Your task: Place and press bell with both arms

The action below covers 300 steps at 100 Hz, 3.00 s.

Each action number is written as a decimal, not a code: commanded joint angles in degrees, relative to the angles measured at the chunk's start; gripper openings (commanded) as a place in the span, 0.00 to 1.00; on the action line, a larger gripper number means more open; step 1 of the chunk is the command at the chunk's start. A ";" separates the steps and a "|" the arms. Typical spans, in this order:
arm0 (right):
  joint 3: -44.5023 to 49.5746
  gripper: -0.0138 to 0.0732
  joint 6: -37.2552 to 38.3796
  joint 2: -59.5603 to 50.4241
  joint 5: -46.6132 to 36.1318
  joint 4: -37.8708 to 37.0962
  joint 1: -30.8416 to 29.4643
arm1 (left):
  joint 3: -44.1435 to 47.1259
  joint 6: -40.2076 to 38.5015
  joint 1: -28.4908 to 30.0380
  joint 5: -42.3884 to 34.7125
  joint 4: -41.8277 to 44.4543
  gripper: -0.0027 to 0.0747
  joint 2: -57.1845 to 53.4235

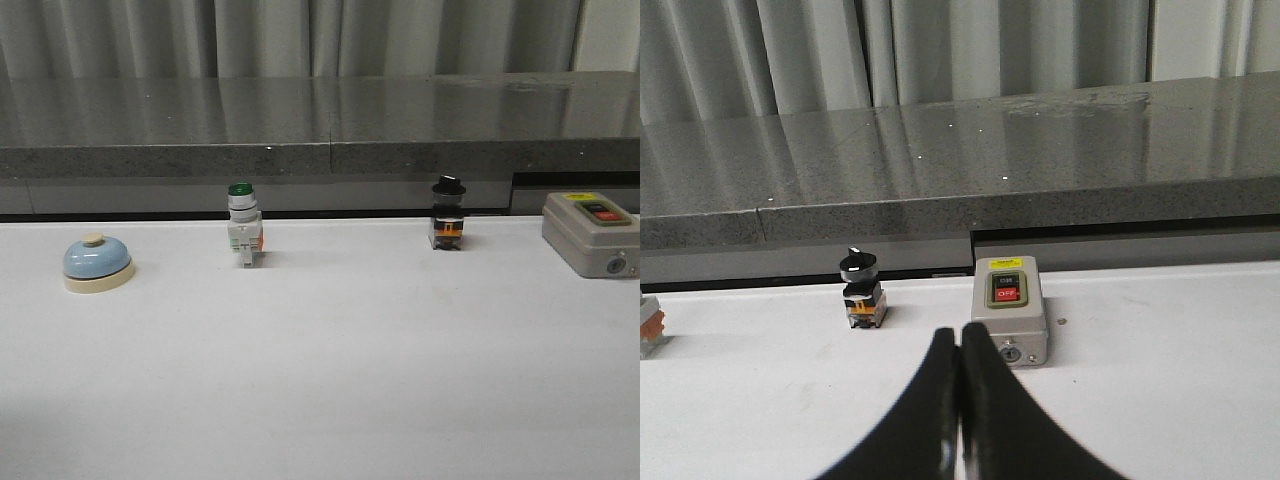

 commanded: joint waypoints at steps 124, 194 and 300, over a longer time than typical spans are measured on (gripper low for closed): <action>-1.11 0.08 -0.20 0.33 -4.13 -0.09 -0.45 | -32.91 2.58 -5.90 -7.59 -1.14 0.89 51.58; -1.11 0.08 -0.20 0.33 -4.13 -0.09 -0.45 | -32.91 2.58 -5.90 -6.74 -1.05 0.61 55.02; -1.11 0.08 -0.20 0.33 -4.13 -0.09 -0.45 | -32.91 2.58 -25.05 6.15 -2.54 0.33 34.43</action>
